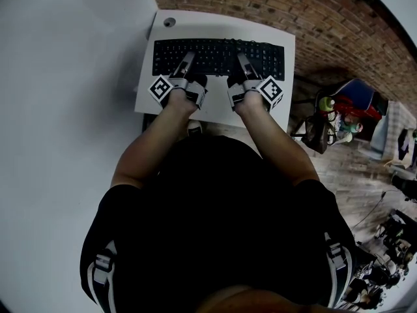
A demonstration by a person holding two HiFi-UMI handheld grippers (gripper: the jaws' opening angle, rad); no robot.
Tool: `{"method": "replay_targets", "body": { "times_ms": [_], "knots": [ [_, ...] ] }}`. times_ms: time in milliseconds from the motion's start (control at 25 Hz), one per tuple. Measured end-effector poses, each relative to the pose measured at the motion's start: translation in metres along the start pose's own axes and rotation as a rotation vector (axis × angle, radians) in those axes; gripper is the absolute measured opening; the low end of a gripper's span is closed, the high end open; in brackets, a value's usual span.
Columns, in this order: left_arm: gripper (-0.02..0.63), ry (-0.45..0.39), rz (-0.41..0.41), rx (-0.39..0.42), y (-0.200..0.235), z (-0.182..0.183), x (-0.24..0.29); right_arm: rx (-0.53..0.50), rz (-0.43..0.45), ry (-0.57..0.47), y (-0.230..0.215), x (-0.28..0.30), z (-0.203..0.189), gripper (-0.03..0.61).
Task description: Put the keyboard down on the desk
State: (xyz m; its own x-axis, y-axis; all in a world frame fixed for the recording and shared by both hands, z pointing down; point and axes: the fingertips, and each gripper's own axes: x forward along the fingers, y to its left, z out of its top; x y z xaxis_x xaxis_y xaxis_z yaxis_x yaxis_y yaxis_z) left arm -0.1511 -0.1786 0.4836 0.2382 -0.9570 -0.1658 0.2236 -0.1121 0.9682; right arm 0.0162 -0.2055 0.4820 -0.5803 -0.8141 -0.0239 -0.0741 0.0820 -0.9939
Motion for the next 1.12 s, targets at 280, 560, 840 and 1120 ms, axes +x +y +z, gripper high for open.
{"method": "replay_targets", "body": {
  "times_ms": [280,560,840,1120],
  "knots": [
    [0.087,0.008,0.009,-0.011,0.004,0.028,0.014,-0.002,-0.006,-0.009,-0.001,0.028,-0.008,0.115],
    [0.087,0.036,0.012,-0.017,0.0,0.062,0.036,-0.002,-0.018,-0.034,0.001,0.064,-0.016,0.117],
    [0.087,0.071,0.01,-0.02,-0.002,0.09,0.058,-0.005,-0.018,-0.068,-0.001,0.095,-0.02,0.115],
    [0.087,0.112,0.005,-0.026,-0.002,0.105,0.072,-0.03,-0.012,-0.103,-0.004,0.111,-0.021,0.115]
  ]
}}
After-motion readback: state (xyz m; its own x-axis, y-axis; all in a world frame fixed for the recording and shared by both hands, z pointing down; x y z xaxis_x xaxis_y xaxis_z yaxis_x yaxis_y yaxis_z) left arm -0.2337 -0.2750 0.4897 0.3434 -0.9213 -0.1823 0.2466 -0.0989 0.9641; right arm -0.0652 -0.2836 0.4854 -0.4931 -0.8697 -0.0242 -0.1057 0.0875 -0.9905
